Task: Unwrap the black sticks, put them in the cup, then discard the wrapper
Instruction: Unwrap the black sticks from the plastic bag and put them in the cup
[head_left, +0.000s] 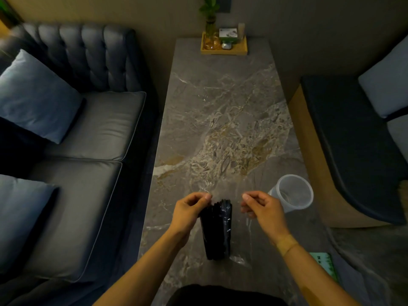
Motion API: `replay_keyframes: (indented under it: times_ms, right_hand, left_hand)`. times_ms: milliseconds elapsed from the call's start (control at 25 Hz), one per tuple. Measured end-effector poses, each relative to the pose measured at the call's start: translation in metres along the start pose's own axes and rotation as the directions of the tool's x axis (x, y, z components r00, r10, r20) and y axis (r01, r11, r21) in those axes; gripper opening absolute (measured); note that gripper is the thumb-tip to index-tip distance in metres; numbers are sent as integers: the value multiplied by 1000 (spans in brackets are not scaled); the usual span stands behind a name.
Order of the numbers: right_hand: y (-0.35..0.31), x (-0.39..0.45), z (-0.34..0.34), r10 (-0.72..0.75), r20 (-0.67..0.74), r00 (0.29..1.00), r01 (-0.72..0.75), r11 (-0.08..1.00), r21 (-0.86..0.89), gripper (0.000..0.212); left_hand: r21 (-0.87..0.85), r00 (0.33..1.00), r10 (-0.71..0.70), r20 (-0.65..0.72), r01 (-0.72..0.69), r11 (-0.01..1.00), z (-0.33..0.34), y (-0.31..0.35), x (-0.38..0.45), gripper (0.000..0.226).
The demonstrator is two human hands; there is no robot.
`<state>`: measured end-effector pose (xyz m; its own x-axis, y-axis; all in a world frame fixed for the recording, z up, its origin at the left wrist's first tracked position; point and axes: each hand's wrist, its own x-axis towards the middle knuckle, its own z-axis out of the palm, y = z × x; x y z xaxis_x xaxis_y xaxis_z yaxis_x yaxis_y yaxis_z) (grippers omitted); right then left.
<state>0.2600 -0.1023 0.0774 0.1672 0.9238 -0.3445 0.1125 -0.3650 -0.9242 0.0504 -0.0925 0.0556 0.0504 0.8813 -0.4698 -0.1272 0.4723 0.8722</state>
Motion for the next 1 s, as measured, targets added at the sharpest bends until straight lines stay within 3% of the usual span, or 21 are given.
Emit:
replay_keyframes:
  times_ms: [120, 280, 360, 440, 520, 680, 800, 880, 1000]
  right_hand:
    - [3, 0, -12, 59, 68, 996, -61, 998, 22, 7]
    - [1, -2, -21, 86, 161, 983, -82, 996, -32, 6]
    - [-6, -3, -24, 26, 185, 982, -14, 998, -68, 17]
    - [-16, -3, -26, -81, 220, 972, 110, 986, -123, 44]
    - [-29, -3, -30, -207, 256, 944, 277, 920, -276, 57]
    - [-52, -6, -36, -374, 317, 871, 489, 709, -508, 46]
    - [-60, -16, -37, -400, 406, 822, 568, 640, -518, 46]
    - [-65, -22, -34, -423, 481, 768, 637, 588, -499, 36]
    - [-71, -26, -29, -406, 542, 736, 665, 583, -466, 24]
  left_hand:
    - [-97, 998, -47, -44, 43, 994, -3, 1, 2, 8]
    - [-158, 996, -51, -75, 39, 987, 1, 2, 3, 17]
    - [-156, 997, -50, -53, 41, 987, -1, 4, 4, 16]
    - [-135, 998, -56, -15, 53, 989, -4, 6, 5, 13]
    - [-103, 998, -62, 17, 63, 993, -6, 7, 6, 13]
    - [-60, 996, -64, 54, 68, 996, -6, 12, 7, 14]
    - [-20, 999, -25, 40, 26, 999, -5, 16, 10, 12]
    - [22, 1000, -2, 18, 2, 1000, 0, 18, 15, 11]
    - [101, 1000, 22, 10, -23, 995, 9, 16, 28, 13]
